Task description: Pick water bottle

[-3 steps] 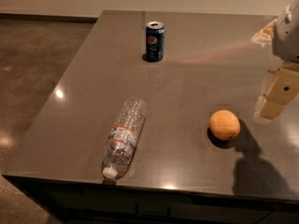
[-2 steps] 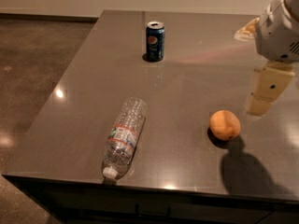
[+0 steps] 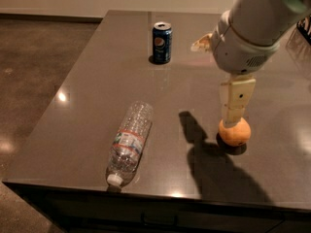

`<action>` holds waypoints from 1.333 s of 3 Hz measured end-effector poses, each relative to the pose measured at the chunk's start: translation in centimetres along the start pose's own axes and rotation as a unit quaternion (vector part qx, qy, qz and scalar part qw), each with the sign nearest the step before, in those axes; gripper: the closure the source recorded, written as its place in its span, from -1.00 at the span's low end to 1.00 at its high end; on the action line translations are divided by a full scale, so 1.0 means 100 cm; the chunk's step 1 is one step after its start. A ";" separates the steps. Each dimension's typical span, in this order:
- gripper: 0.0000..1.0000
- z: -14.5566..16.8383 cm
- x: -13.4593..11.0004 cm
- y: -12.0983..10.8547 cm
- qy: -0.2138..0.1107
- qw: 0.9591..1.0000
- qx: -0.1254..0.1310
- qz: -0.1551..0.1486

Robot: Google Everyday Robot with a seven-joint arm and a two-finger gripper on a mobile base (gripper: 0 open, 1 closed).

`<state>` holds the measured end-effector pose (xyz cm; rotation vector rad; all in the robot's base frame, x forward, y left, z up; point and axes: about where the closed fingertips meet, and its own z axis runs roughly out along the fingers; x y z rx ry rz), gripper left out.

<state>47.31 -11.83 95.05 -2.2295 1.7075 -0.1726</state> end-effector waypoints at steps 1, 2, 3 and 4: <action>-1.00 0.019 -0.029 -0.007 -0.009 0.996 -0.015 -0.083; -1.00 0.035 -0.061 -0.009 -0.022 0.985 -0.035 -0.169; -1.00 0.052 -0.086 -0.003 -0.030 0.966 -0.063 -0.249; -1.00 0.069 -0.104 0.005 -0.032 0.947 -0.086 -0.309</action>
Offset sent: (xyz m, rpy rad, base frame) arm -0.0013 0.1053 -0.0404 -0.1250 0.0449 0.5641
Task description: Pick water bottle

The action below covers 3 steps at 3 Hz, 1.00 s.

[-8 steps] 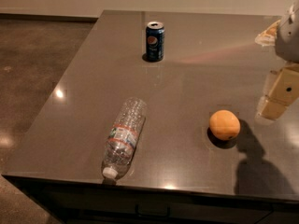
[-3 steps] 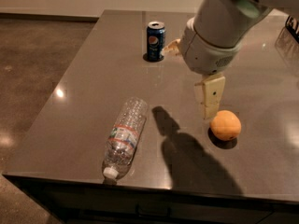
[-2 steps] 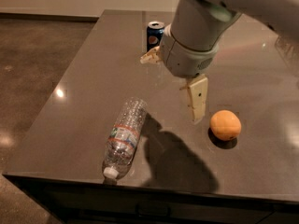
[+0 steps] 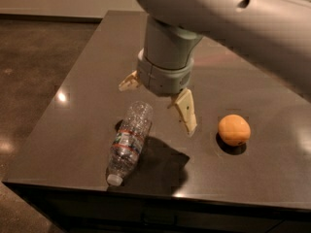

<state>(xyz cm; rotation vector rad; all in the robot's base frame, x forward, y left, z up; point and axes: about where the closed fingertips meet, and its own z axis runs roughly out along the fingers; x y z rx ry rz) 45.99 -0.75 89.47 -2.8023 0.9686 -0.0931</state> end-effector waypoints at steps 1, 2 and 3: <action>-1.00 0.017 -0.012 -0.005 -0.001 0.999 -0.021 -0.040; -1.00 0.030 -0.016 -0.010 0.001 0.997 -0.038 -0.060; -1.00 0.039 -0.018 -0.014 0.004 0.996 -0.052 -0.068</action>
Offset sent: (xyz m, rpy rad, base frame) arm -0.0005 0.0317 -0.0450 -0.1224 0.0570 0.1649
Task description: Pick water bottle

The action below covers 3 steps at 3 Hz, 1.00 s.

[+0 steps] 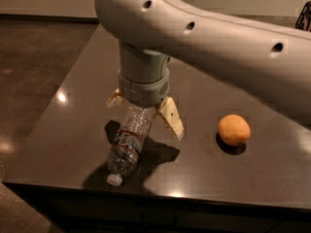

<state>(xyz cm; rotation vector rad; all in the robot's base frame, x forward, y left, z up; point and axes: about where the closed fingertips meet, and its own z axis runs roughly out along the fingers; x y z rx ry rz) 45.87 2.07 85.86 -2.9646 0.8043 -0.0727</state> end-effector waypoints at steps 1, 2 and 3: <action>-1.00 0.007 -0.005 -0.003 0.001 1.000 -0.012 -0.009; -0.68 0.012 -0.010 -0.006 0.001 1.000 -0.021 -0.016; -0.21 0.014 -0.012 -0.008 0.005 0.999 -0.026 -0.021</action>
Offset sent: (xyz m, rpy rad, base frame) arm -0.0092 0.0152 -0.0173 -0.0718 0.0371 0.0492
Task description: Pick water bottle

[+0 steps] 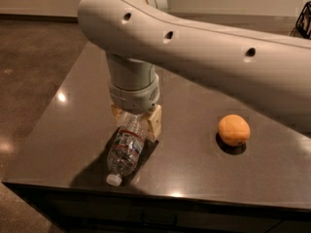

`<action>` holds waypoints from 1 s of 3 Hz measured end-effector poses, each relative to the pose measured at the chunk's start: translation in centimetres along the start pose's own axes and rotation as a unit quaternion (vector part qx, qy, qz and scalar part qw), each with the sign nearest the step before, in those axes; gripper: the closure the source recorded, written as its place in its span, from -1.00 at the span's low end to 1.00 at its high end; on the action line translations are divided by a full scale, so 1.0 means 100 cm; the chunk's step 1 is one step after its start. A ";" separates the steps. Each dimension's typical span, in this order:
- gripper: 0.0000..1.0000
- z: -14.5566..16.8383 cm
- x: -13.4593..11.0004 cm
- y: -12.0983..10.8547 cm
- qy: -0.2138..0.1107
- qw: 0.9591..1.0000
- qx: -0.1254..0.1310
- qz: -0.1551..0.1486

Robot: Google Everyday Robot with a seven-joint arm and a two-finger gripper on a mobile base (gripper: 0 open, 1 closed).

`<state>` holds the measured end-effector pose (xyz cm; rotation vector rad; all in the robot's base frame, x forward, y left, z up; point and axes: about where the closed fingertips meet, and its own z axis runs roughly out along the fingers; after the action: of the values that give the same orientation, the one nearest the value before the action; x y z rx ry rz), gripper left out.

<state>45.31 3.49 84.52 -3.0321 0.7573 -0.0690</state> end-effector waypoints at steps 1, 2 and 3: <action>0.25 -0.004 0.002 -0.004 0.000 1.000 0.001 0.009; 0.72 -0.016 0.011 -0.012 -0.003 0.999 0.010 0.039; 1.00 -0.031 0.026 -0.021 -0.006 0.996 0.020 0.084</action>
Offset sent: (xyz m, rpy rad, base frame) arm 0.0268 0.0050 0.0362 0.0419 0.0042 -0.1637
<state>48.44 4.06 87.79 -2.9155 0.9932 -0.0613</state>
